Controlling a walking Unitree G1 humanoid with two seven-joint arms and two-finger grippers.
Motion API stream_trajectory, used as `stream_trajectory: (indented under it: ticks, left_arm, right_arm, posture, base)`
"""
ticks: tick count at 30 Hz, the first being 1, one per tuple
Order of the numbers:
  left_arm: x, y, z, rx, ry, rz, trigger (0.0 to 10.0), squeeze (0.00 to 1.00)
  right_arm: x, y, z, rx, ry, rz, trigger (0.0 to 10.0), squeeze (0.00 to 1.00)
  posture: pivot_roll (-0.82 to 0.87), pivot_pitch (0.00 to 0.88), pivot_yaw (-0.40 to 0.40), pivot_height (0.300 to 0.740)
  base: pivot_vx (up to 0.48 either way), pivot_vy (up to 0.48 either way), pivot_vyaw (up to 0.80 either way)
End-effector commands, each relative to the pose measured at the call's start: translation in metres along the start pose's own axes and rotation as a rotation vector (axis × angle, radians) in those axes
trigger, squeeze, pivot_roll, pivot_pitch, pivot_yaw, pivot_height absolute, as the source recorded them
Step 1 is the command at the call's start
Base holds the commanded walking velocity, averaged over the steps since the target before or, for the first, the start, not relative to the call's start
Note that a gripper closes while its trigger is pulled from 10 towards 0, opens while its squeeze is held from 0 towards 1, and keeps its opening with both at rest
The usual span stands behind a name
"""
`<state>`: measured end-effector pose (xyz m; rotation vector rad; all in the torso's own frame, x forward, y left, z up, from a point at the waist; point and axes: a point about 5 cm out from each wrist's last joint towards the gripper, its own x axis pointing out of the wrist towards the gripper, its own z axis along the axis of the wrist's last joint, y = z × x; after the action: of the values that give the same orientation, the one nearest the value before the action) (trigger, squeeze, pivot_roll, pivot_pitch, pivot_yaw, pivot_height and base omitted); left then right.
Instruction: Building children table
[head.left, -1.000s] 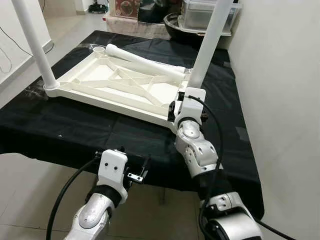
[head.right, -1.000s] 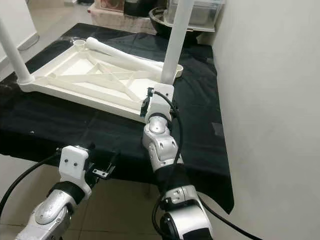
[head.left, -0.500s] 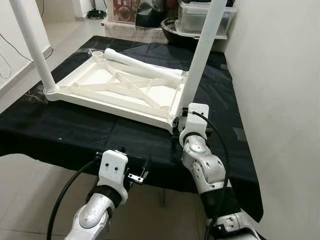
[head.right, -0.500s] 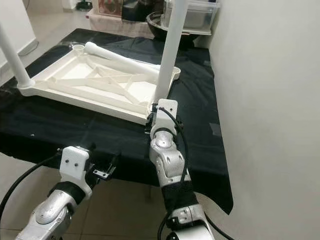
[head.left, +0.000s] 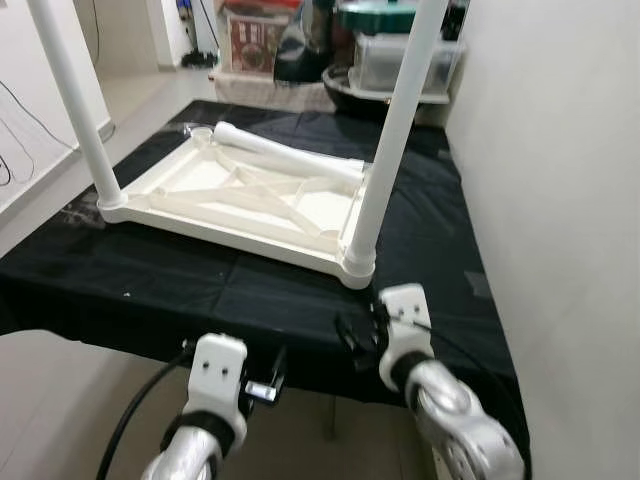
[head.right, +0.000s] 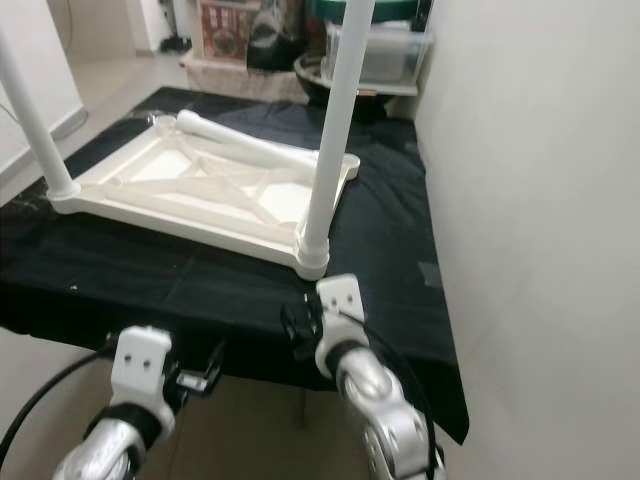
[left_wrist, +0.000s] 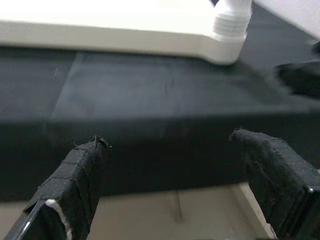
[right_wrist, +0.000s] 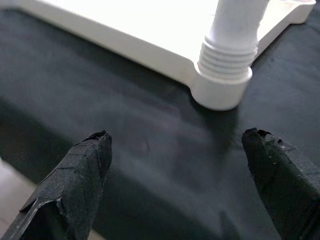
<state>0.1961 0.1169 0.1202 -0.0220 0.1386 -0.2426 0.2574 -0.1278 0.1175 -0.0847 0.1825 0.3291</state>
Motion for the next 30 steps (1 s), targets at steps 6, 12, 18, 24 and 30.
stream_trajectory:
  ticks: [6,12,18,24,30]
  left_arm:
    - [-0.001,0.004,-0.007,-0.006,0.025,0.064,10.0,0.00]
    - [0.002,0.006,-0.012,-0.006,0.045,0.103,10.0,0.00]
    - [0.001,0.007,-0.013,-0.031,0.051,0.128,10.0,0.00]
    - [0.002,0.007,-0.016,-0.033,0.057,0.128,10.0,0.00]
    - [0.005,0.005,-0.016,-0.021,0.059,0.116,10.0,0.00]
  right_arm:
    - [-0.009,0.006,-0.004,0.028,0.004,0.019,10.0,0.00]
    - [-0.013,0.011,-0.012,0.049,0.005,0.031,10.0,0.00]
    - [-0.014,0.004,-0.017,0.066,-0.001,0.001,10.0,0.00]
    - [-0.014,0.003,-0.018,0.064,0.000,-0.010,10.0,0.00]
    - [-0.012,0.004,-0.016,0.055,-0.013,-0.008,10.0,0.00]
  posture:
    - [0.07,0.005,-0.071,0.740]
    - [0.08,0.000,-0.078,0.740]
    - [0.07,0.000,-0.082,0.740]
    - [0.07,0.000,-0.081,0.740]
    - [0.07,0.000,-0.076,0.740]
  base:
    - [0.000,0.000,0.00]
    - [0.000,0.000,0.00]
    - [0.000,0.000,0.00]
    - [0.000,0.000,0.00]
    - [0.000,0.000,0.00]
